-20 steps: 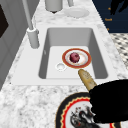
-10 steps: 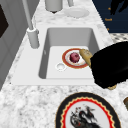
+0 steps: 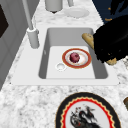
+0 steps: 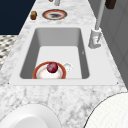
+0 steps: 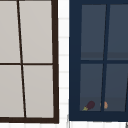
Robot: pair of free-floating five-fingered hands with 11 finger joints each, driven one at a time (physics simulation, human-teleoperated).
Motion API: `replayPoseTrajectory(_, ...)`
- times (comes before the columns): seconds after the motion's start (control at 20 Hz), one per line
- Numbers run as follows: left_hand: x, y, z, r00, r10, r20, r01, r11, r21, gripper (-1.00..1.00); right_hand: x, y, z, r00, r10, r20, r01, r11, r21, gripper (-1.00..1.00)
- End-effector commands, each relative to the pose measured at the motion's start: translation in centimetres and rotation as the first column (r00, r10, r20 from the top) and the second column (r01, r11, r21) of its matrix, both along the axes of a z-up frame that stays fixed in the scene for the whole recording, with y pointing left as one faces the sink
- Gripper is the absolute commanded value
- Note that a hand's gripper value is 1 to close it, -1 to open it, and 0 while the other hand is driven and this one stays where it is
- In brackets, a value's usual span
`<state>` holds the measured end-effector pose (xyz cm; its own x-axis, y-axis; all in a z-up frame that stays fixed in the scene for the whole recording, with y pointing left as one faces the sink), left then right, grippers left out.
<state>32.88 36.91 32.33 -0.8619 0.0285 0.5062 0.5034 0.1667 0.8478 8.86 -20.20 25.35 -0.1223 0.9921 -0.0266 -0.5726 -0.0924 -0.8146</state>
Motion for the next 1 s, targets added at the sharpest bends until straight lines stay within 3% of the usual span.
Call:
replayPoseTrajectory(0.0,-0.6,-2.8,0.7,0.9994,-0.034,0.000,0.034,0.9994,0.000,1.00,0.0,0.0,0.0,1.000,0.000,0.000,0.000,1.000,0.000,0.00)
replayPoseTrajectory(0.85,-2.8,-14.6,1.8,0.9990,-0.046,-0.001,0.046,0.9989,0.004,1.00,0.0,0.0,0.0,1.000,0.000,0.000,0.000,1.000,0.000,0.00)
replayPoseTrajectory(0.95,-3.0,-16.2,1.4,0.9996,-0.028,0.004,0.028,0.9995,0.014,1.00,0.0,0.0,0.0,1.000,0.000,0.000,0.000,1.000,0.000,0.00)
